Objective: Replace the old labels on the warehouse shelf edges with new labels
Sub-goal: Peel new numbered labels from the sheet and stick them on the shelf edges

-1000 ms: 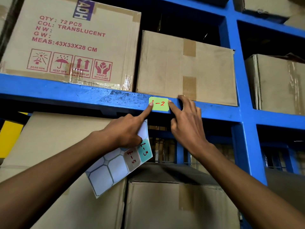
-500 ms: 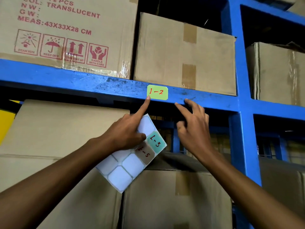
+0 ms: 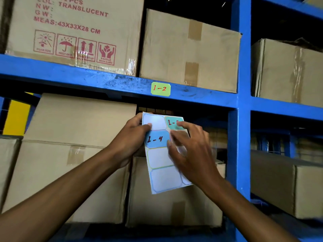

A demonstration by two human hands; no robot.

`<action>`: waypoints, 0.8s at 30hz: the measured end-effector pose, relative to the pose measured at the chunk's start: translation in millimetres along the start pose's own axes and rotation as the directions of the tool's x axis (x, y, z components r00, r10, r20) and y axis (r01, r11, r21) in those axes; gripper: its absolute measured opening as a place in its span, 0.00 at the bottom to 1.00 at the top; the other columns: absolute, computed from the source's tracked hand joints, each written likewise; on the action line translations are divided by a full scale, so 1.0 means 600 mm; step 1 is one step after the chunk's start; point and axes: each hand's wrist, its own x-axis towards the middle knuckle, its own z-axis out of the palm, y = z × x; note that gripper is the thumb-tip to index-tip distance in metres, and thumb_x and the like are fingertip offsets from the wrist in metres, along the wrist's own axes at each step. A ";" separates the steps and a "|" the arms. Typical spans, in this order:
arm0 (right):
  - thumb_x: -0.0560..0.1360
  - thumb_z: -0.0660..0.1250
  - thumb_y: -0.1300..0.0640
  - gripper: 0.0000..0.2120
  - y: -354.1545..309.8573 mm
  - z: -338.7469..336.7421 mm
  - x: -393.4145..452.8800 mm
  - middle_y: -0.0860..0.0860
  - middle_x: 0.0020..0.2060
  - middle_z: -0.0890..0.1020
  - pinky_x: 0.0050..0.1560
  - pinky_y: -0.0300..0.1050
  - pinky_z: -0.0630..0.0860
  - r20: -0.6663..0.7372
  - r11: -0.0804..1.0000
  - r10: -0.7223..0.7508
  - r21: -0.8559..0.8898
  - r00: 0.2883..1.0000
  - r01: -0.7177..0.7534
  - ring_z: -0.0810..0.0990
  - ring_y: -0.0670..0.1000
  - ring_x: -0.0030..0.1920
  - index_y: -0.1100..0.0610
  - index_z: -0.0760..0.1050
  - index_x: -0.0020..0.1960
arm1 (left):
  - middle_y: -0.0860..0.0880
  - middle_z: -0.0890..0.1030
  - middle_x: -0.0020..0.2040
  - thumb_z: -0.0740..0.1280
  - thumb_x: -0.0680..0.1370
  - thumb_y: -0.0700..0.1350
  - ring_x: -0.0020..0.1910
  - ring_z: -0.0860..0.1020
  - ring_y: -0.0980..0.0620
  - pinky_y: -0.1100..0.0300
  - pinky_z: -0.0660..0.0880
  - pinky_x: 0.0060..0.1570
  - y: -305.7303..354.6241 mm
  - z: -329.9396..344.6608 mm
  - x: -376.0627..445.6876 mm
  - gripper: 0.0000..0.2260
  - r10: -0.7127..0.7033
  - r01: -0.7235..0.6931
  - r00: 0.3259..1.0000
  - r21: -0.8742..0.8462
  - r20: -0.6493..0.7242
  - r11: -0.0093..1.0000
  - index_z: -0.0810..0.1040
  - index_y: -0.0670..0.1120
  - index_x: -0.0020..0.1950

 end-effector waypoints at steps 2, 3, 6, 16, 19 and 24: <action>0.73 0.63 0.51 0.15 -0.015 -0.010 -0.009 0.57 0.59 0.78 0.58 0.51 0.69 0.029 0.999 0.027 -0.028 0.999 -0.026 0.74 0.56 0.60 0.59 0.78 0.54 | 0.42 0.83 0.52 0.58 0.79 0.36 0.48 0.82 0.44 0.51 0.79 0.48 0.011 0.010 -0.018 0.11 -0.020 0.020 1.000 0.007 -0.021 1.000 0.75 0.46 0.57; 0.73 0.63 0.51 0.16 -0.022 -0.014 -0.014 0.57 0.60 0.77 0.59 0.52 0.69 0.045 0.999 0.034 -0.032 0.998 -0.033 0.74 0.57 0.60 0.60 0.78 0.54 | 0.41 0.82 0.53 0.58 0.79 0.36 0.49 0.82 0.43 0.47 0.78 0.51 0.016 0.015 -0.028 0.11 -0.021 0.022 0.999 0.022 -0.029 1.000 0.75 0.45 0.58; 0.73 0.62 0.53 0.15 -0.038 -0.026 -0.032 0.57 0.60 0.77 0.60 0.53 0.68 0.076 0.999 0.036 -0.015 0.996 -0.035 0.73 0.57 0.61 0.62 0.78 0.52 | 0.40 0.82 0.54 0.57 0.79 0.36 0.51 0.81 0.42 0.44 0.77 0.53 0.028 0.023 -0.063 0.11 -0.023 0.025 0.999 0.062 -0.025 0.998 0.74 0.45 0.59; 0.70 0.68 0.61 0.02 -0.087 -0.034 -0.075 0.53 0.57 0.75 0.59 0.52 0.72 0.136 0.882 0.287 0.347 0.948 -0.317 0.71 0.52 0.60 0.60 0.78 0.42 | 0.38 0.81 0.50 0.56 0.78 0.35 0.44 0.80 0.44 0.50 0.79 0.44 0.035 0.021 -0.142 0.10 -0.108 0.120 0.988 0.104 -0.109 0.987 0.73 0.43 0.55; 0.67 0.69 0.62 0.02 -0.101 -0.041 -0.097 0.52 0.56 0.76 0.58 0.57 0.72 0.218 0.841 0.279 0.415 0.935 -0.347 0.72 0.51 0.59 0.59 0.78 0.40 | 0.40 0.80 0.42 0.54 0.76 0.32 0.34 0.80 0.47 0.57 0.79 0.33 0.019 0.013 -0.160 0.12 -0.217 0.224 0.966 0.036 -0.140 0.974 0.75 0.42 0.50; 0.64 0.71 0.61 0.04 -0.125 -0.058 -0.151 0.53 0.60 0.76 0.60 0.43 0.60 0.277 0.895 0.080 0.403 0.957 -0.191 0.71 0.52 0.62 0.57 0.79 0.38 | 0.39 0.78 0.34 0.53 0.74 0.29 0.25 0.78 0.48 0.62 0.77 0.25 -0.024 -0.014 -0.187 0.12 -0.438 0.429 0.890 -0.092 -0.131 0.899 0.75 0.37 0.41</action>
